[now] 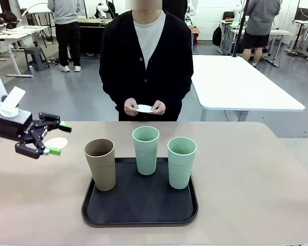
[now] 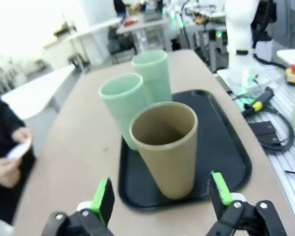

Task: Place coasters on the table and set cups on them.
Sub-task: Pick up one Reusable plastic cup and place it on a coaster set by the human.

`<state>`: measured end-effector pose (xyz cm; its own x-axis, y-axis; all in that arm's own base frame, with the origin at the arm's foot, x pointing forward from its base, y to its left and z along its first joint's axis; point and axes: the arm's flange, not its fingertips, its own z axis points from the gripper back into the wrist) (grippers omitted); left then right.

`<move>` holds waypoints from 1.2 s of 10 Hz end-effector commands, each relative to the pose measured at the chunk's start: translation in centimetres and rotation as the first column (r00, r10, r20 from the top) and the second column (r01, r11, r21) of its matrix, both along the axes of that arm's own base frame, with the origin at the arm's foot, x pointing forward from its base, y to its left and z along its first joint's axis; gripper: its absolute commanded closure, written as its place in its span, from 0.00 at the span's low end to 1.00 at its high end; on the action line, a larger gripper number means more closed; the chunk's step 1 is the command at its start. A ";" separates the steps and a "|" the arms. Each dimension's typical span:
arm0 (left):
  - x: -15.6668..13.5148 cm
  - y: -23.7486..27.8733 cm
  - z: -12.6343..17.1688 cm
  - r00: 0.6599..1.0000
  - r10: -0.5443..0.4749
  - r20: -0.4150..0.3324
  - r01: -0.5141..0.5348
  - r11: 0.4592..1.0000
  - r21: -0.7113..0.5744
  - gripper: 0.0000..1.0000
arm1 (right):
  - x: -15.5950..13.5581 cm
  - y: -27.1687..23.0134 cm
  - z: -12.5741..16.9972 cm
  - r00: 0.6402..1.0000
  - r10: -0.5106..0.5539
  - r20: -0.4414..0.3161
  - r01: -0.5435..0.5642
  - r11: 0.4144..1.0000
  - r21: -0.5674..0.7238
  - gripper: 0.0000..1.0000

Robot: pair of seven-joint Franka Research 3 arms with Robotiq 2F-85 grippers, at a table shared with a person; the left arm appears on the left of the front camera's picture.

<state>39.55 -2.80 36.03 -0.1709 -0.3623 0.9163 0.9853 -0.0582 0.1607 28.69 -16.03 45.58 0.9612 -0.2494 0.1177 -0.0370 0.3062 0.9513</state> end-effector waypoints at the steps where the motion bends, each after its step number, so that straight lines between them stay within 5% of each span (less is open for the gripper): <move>1: 1.6 0.0 -0.8 1.000 -0.016 0.004 0.015 0.998 0.059 0.00 | 0.0 0.0 -0.1 1.000 0.001 0.006 -0.001 1.000 0.013 0.00; 5: 1.5 -1.4 -2.5 0.996 -0.080 -0.043 0.083 0.994 0.076 0.00 | 0.0 0.0 -0.1 1.000 0.001 0.006 -0.001 1.000 0.013 0.00; 6: 0.9 -2.3 -1.5 0.995 -0.098 0.007 0.094 0.972 0.217 0.00 | 0.0 0.0 -0.1 1.000 0.001 0.006 -0.001 1.000 0.013 0.00; 7: 1.8 -1.6 -2.4 0.997 -0.046 -0.055 0.049 0.997 0.061 0.00 | 0.0 0.0 -0.1 1.000 0.001 0.006 -0.001 1.000 0.013 0.00; 12: 1.7 -1.5 -2.5 0.997 -0.055 -0.055 0.060 0.994 0.092 0.00 | 0.0 0.0 -0.1 1.000 0.001 0.006 -0.001 1.000 0.013 0.00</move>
